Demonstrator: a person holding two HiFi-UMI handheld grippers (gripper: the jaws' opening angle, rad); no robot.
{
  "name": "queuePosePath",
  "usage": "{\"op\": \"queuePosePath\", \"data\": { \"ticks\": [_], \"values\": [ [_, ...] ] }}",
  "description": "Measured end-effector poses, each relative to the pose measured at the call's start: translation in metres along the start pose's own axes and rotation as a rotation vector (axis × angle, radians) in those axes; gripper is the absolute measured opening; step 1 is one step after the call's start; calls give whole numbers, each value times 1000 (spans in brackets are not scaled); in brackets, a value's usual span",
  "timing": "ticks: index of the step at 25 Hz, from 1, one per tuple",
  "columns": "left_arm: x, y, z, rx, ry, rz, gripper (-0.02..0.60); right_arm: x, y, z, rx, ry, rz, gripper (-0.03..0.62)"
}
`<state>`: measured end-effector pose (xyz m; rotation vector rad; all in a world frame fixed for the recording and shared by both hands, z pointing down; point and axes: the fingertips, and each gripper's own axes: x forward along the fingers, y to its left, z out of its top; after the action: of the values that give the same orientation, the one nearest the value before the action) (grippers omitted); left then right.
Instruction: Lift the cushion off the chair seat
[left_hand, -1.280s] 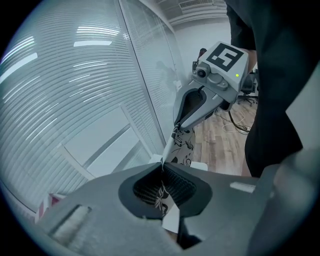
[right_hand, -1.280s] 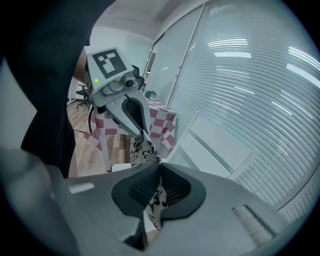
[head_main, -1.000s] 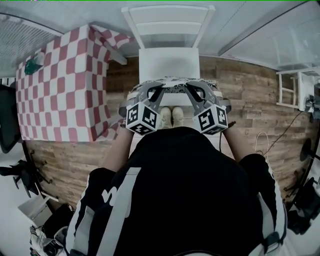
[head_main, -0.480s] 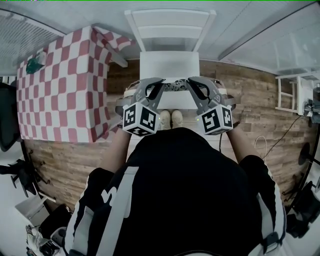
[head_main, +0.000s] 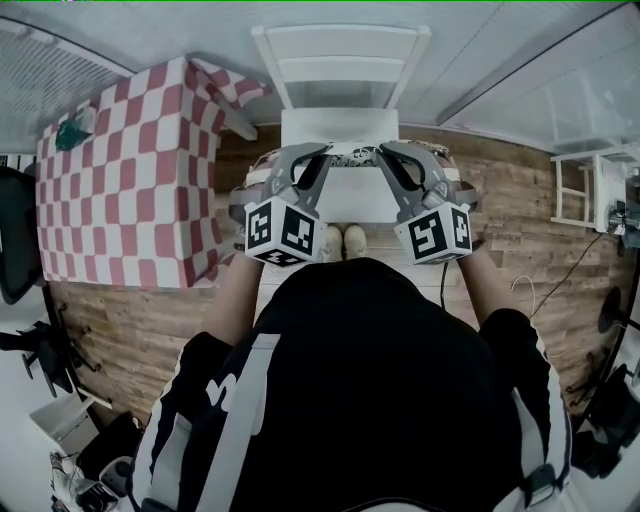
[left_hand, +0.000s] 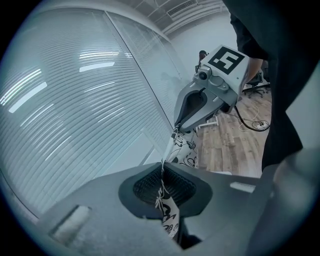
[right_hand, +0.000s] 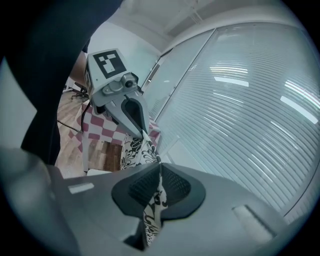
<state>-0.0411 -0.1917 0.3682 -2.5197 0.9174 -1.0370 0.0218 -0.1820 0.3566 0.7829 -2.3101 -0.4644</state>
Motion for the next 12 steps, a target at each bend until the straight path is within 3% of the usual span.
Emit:
{"op": "queuePosePath", "data": {
  "ticks": [12],
  "values": [
    [-12,30,26,33,-47,62,12,-8,-31,29,-37,-39,-72,11]
  ]
}}
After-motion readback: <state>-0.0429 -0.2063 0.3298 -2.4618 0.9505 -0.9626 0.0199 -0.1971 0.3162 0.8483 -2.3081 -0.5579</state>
